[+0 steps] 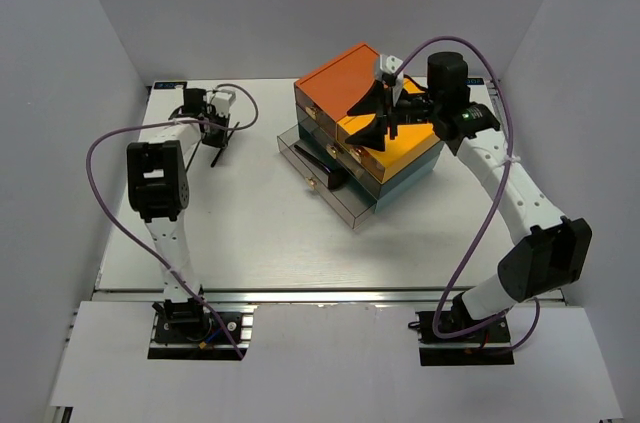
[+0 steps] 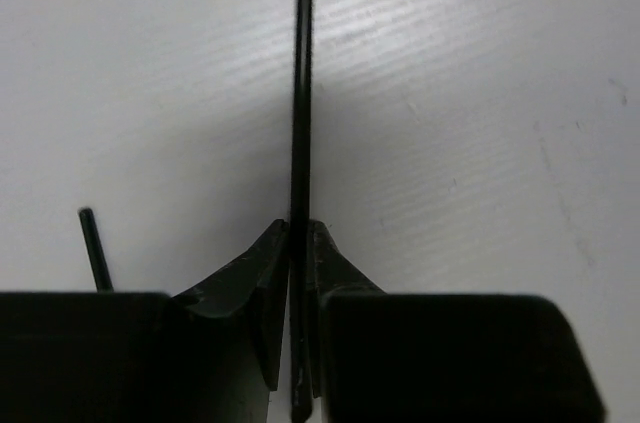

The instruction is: Organize the makeup

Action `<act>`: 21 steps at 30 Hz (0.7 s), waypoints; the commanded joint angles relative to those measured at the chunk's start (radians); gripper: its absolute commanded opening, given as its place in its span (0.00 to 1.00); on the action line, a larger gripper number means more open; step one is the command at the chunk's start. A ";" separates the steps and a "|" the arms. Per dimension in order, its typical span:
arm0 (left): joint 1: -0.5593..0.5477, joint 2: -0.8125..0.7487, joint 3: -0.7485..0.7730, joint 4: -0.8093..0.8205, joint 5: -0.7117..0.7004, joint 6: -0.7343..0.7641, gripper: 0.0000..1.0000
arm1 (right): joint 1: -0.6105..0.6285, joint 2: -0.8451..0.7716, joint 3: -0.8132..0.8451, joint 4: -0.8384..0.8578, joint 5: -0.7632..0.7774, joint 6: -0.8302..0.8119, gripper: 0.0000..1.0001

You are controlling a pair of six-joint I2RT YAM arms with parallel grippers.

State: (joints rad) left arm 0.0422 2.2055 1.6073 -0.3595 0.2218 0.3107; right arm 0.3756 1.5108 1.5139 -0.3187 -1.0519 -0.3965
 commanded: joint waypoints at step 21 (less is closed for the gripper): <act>-0.099 -0.320 -0.452 0.039 -0.096 -0.189 0.00 | -0.030 -0.172 -0.172 0.224 -0.057 0.154 0.74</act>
State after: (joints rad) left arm -0.0540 1.9259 1.1965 -0.2428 0.0956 0.1982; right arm 0.3508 1.3815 1.3617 -0.1471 -1.0924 -0.2615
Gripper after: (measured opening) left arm 0.022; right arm 0.740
